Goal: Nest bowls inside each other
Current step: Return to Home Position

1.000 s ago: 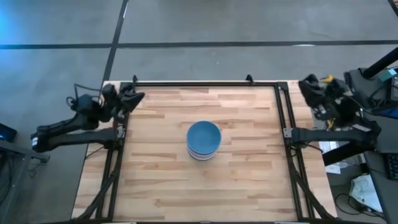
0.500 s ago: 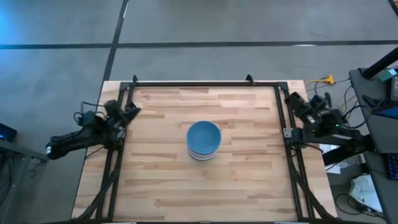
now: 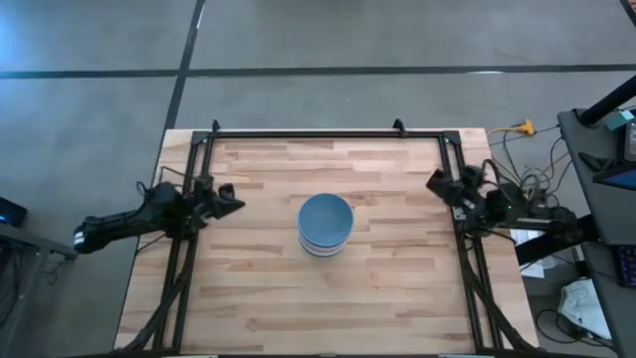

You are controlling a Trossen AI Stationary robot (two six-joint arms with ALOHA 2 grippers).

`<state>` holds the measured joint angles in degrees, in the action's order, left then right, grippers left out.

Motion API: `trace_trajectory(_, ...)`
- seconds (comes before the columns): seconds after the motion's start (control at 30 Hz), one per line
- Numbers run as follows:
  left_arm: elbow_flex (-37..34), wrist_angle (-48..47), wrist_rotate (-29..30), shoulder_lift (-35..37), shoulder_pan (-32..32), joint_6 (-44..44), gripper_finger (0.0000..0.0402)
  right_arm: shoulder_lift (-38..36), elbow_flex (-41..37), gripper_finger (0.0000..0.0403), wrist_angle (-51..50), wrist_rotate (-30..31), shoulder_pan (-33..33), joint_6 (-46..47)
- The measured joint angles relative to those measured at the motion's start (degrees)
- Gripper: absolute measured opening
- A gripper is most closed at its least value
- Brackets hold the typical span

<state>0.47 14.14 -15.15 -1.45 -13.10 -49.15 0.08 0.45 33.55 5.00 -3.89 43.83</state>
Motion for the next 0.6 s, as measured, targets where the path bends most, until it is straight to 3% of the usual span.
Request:
trace_trajectory(0.13,0.01,-10.54,-3.94,-0.08,0.04,-0.73,0.0000,0.00,0.07,0.0008,-9.94,-1.09,0.64,2.26)
trace_trajectory(0.27,0.11,-9.94,-6.32,-4.15,0.07,3.38,0.0000,-0.04,0.07,0.0009,-19.07,-0.98,0.64,2.23)
trace_trajectory(0.47,0.09,-8.19,-16.16,-6.19,0.07,5.18,0.0000,0.16,0.07,0.0008,-26.96,-1.52,0.62,2.38)
trace_trajectory(0.6,0.02,-8.30,-16.68,-7.29,0.08,10.39,0.0000,0.60,0.07,0.0009,-31.24,-1.53,0.62,1.22)
